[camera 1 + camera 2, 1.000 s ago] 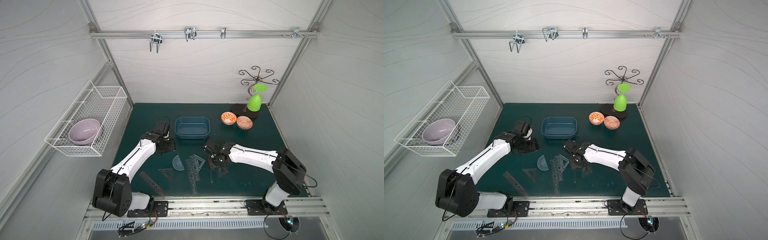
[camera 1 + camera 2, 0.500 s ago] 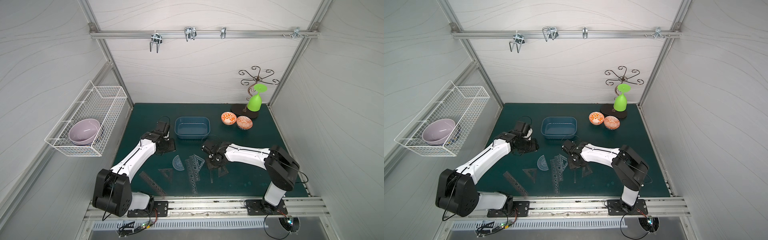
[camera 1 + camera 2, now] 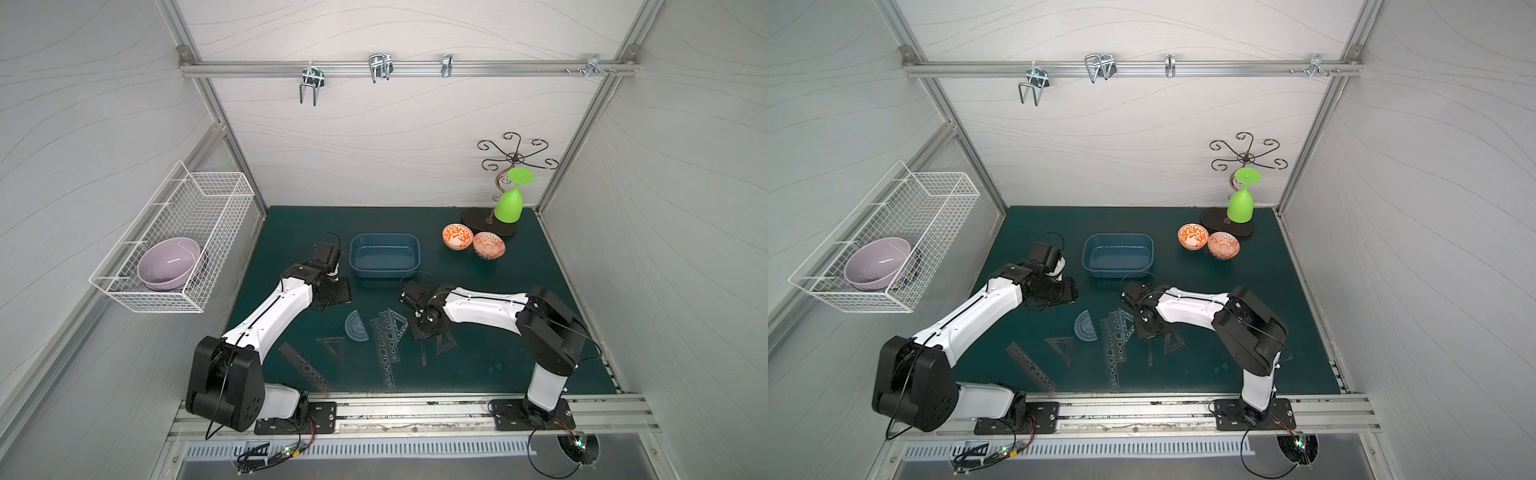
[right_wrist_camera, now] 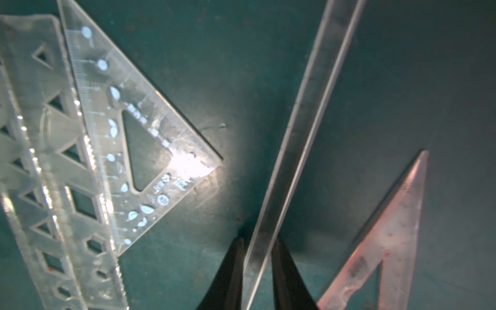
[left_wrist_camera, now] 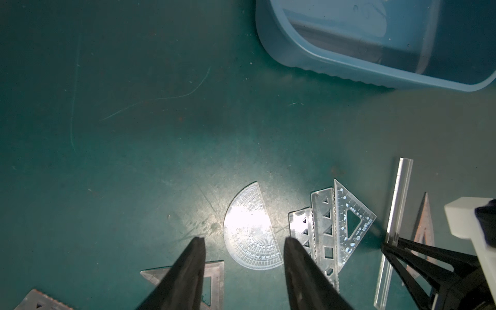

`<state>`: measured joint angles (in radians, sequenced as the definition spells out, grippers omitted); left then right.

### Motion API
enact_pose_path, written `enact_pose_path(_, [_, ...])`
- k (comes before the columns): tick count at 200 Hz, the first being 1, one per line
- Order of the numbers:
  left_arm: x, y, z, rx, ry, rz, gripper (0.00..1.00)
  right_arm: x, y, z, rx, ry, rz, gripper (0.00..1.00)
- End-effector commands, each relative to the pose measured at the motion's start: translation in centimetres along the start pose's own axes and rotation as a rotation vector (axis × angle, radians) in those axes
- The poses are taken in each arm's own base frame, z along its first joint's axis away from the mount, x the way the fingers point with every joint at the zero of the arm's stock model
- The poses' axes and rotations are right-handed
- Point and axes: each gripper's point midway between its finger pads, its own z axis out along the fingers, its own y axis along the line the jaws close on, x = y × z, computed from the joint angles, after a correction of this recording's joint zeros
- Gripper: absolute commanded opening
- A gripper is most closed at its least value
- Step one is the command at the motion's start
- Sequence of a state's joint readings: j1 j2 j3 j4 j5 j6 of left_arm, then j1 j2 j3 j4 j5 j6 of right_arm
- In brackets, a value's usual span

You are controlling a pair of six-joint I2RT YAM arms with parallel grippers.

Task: Put the scattered rulers into the storage box
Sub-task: Pick up the ruler from the center of the board, then place the ruler in the storage box.

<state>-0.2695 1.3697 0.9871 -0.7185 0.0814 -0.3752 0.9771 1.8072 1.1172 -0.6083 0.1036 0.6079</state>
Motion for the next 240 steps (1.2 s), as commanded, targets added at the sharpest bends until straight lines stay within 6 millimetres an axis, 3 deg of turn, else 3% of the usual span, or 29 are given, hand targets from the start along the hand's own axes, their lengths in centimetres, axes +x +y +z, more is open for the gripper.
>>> enact_pose_path(1, [-0.2,0.0,0.0,-0.014,-0.002,0.016,0.52,0.2,-0.4,0.5,0.009,0.022,0.017,0.18])
enact_pose_path(24, [-0.3,0.0,-0.1,-0.011,-0.007,0.015,0.52,-0.1,-0.4,0.0,-0.005,0.008,0.017,0.14])
enact_pose_path(50, [-0.3,-0.1,-0.4,-0.008,-0.016,0.015,0.52,-0.4,0.4,-1.4,-0.073,-0.027,-0.019,0.00])
enact_pose_path(114, [-1.6,-1.0,-2.0,0.032,-0.067,-0.001,0.50,-3.7,2.8,-9.2,-0.335,-0.259,-0.283,0.00])
enact_pose_path(141, [-2.6,-2.5,-2.4,0.106,-0.099,-0.034,0.49,-7.5,4.2,-12.9,-0.471,-0.376,-0.508,0.00])
enact_pose_path(159, [-3.3,-3.2,-2.6,0.129,-0.102,-0.039,0.47,-11.2,3.6,-14.4,-0.492,-0.467,-0.604,0.00])
enact_pose_path(187, [-4.3,-3.2,-3.0,0.116,-0.133,-0.032,0.47,-15.6,3.9,-15.0,-0.407,-0.618,-0.835,0.00])
enact_pose_path(219, [-5.6,-3.7,-3.0,0.149,-0.171,-0.049,0.45,-21.0,3.1,-16.3,-0.309,-0.749,-0.969,0.00])
enact_pose_path(240, [-5.8,-2.8,-2.7,0.151,-0.172,-0.086,0.45,-24.1,2.5,-15.1,-0.262,-0.796,-1.016,0.00])
